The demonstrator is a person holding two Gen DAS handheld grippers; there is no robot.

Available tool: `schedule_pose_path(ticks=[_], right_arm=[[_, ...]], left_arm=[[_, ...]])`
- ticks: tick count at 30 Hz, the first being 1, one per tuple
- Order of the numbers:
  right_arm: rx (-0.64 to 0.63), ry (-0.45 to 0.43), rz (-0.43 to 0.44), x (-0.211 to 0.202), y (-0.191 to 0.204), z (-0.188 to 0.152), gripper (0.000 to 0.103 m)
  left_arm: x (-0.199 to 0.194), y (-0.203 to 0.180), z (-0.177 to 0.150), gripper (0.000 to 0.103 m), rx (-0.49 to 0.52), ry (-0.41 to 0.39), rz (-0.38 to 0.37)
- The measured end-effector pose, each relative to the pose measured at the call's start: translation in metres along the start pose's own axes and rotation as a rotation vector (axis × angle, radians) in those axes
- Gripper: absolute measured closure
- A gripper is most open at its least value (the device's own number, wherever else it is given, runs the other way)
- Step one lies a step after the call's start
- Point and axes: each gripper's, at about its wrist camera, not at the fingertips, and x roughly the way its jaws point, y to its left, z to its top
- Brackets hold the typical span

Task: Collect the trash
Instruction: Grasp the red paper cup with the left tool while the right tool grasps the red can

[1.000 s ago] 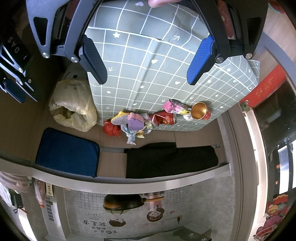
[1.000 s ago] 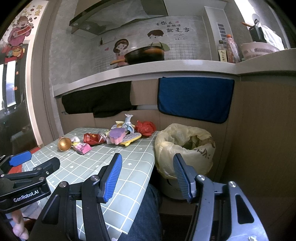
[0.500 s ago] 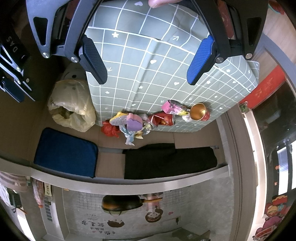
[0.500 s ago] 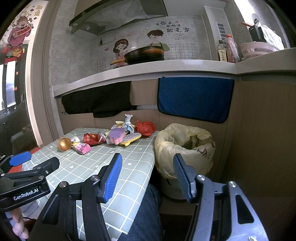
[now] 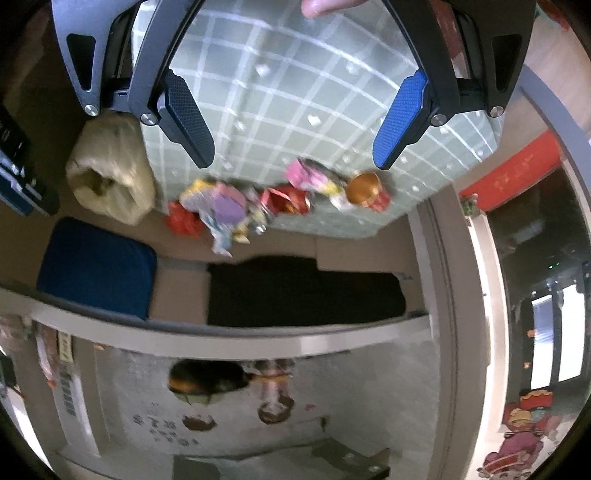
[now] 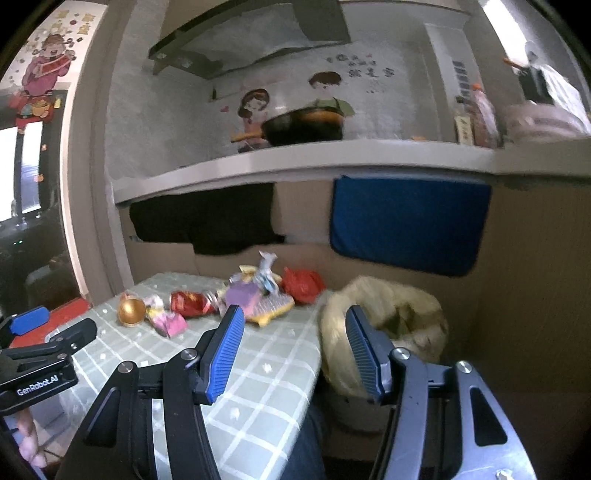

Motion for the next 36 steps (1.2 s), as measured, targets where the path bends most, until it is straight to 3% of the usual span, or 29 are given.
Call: schedule_pose_path(ticks=[7, 14, 22, 28, 36], right_arm=[[-0.004, -0.062, 0.067, 0.049, 0.035, 0.050, 0.048], [-0.042, -0.037, 0.117, 0.099, 0.076, 0.061, 0.048], [-0.045, 0.034, 0.134, 0.148, 0.098, 0.044, 0.048], [-0.039, 0.109, 0.120, 0.185, 0.100, 0.021, 0.048], [-0.052, 0.221, 0.115, 0.215, 0.101, -0.009, 0.048]], left_arm=[[0.040, 0.053, 0.028, 0.015, -0.061, -0.035, 0.069], [0.090, 0.093, 0.033, 0.015, -0.089, 0.002, 0.083], [0.139, 0.132, 0.027, 0.018, -0.092, 0.060, 0.048], [0.171, 0.188, 0.014, 0.022, -0.226, 0.111, 0.000], [0.256, 0.178, 0.007, 0.023, -0.312, 0.230, -0.112]])
